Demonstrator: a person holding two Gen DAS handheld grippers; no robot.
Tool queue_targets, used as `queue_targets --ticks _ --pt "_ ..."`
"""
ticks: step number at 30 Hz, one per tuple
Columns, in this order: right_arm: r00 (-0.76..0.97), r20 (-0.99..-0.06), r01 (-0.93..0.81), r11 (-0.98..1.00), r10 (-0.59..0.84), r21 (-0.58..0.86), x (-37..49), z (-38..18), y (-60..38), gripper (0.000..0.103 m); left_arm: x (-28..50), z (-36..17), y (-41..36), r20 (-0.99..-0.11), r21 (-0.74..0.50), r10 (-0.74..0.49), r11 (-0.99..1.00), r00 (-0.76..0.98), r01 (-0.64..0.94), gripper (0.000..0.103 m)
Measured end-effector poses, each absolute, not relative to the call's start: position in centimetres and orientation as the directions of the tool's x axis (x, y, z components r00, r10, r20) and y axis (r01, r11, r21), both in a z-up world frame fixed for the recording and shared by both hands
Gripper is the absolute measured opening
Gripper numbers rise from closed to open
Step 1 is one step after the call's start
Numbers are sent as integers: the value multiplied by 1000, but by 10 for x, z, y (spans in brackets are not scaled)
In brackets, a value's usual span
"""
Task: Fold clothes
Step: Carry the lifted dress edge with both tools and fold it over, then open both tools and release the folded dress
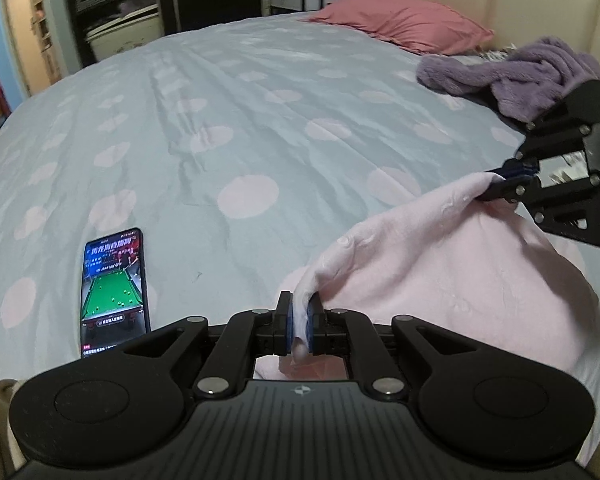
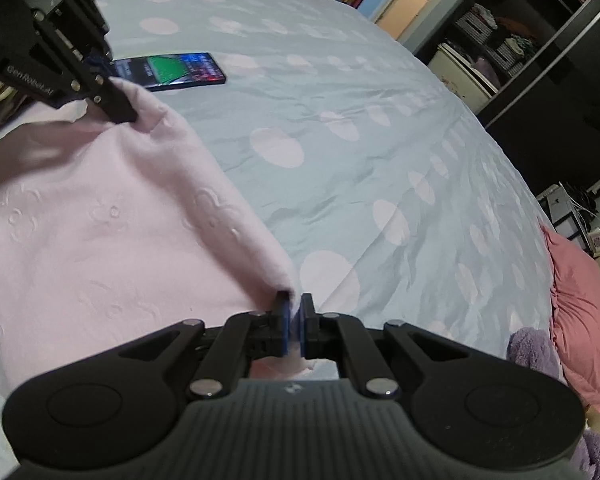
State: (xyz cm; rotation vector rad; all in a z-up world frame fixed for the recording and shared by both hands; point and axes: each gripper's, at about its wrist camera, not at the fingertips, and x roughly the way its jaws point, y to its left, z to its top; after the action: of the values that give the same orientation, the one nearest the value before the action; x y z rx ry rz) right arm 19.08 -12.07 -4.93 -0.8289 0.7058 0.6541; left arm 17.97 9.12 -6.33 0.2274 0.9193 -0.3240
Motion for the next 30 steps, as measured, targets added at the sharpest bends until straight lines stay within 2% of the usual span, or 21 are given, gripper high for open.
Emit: queue_targets --ticks 12,20,22,24,25,26,28,30 --pt "604 -772 -742 491 196 -456 200 -84 -111 6 194 -84 91 -823 50 -134 951 552 305 8" --pt "562 -798 -766 499 217 -404 200 -103 -117 11 193 -100 87 -845 64 -118 946 522 317 9" --pt "555 -800 -767 512 227 -387 201 -103 -120 11 193 -98 89 -844 58 -121 948 522 313 15" --pt "563 -794 -754 535 230 -380 203 -97 -124 25 195 -94 93 -846 43 -122 955 518 295 25" --pt "575 -785 -741 554 232 -379 203 -92 -126 40 194 -90 96 -843 34 -126 958 523 286 28" --pt "587 -775 -728 572 234 -378 204 -86 -129 45 192 -84 100 -833 25 -133 960 537 277 33" --pt "578 -774 -726 596 259 -343 203 -78 -131 45 188 -73 107 -812 11 -144 965 565 262 43" --pt "563 -775 -729 615 289 -300 202 -71 -133 45 180 -64 111 -795 3 -159 964 585 266 46"
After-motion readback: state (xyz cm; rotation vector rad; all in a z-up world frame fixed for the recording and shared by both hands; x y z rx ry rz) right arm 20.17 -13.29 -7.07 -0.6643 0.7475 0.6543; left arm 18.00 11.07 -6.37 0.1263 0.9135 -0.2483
